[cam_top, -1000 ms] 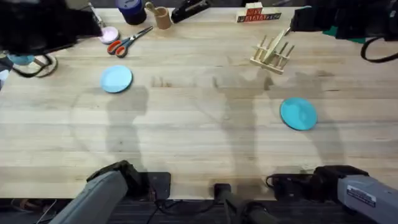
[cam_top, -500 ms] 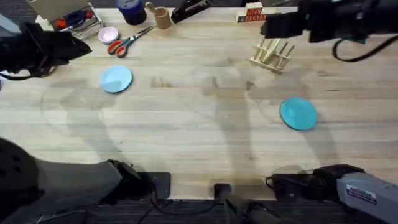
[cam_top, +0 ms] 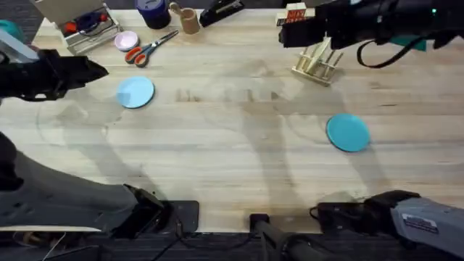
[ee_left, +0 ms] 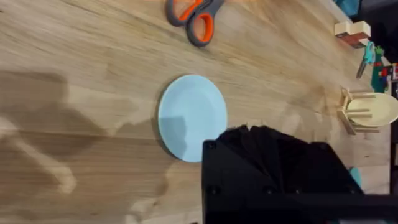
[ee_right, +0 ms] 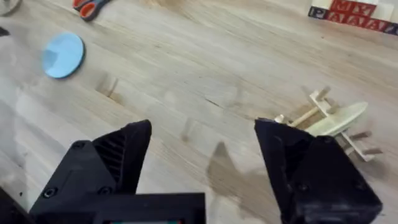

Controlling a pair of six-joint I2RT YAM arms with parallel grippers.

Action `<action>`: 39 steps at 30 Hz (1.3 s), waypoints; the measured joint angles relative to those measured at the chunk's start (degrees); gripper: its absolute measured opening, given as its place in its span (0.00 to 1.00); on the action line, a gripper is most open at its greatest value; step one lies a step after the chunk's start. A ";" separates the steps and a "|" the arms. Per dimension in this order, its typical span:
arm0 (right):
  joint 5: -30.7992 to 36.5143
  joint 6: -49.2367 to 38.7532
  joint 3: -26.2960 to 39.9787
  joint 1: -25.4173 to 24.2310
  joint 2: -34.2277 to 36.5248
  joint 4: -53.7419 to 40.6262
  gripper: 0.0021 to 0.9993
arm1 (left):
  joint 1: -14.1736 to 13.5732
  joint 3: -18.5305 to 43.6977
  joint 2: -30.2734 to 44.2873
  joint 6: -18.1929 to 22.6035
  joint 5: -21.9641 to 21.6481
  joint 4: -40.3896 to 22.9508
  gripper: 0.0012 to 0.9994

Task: Pick up the plates from the table one by one and place each into a slot on the dish rack.

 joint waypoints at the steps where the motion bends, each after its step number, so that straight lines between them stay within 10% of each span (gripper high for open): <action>1: 0.02 0.05 0.00 0.17 0.00 0.18 1.00 | 0.02 0.00 0.78 0.33 0.04 0.50 0.04; 39: 0.00 3.11 0.02 0.28 0.00 1.22 1.00 | 0.76 0.85 20.59 2.83 4.30 3.58 0.04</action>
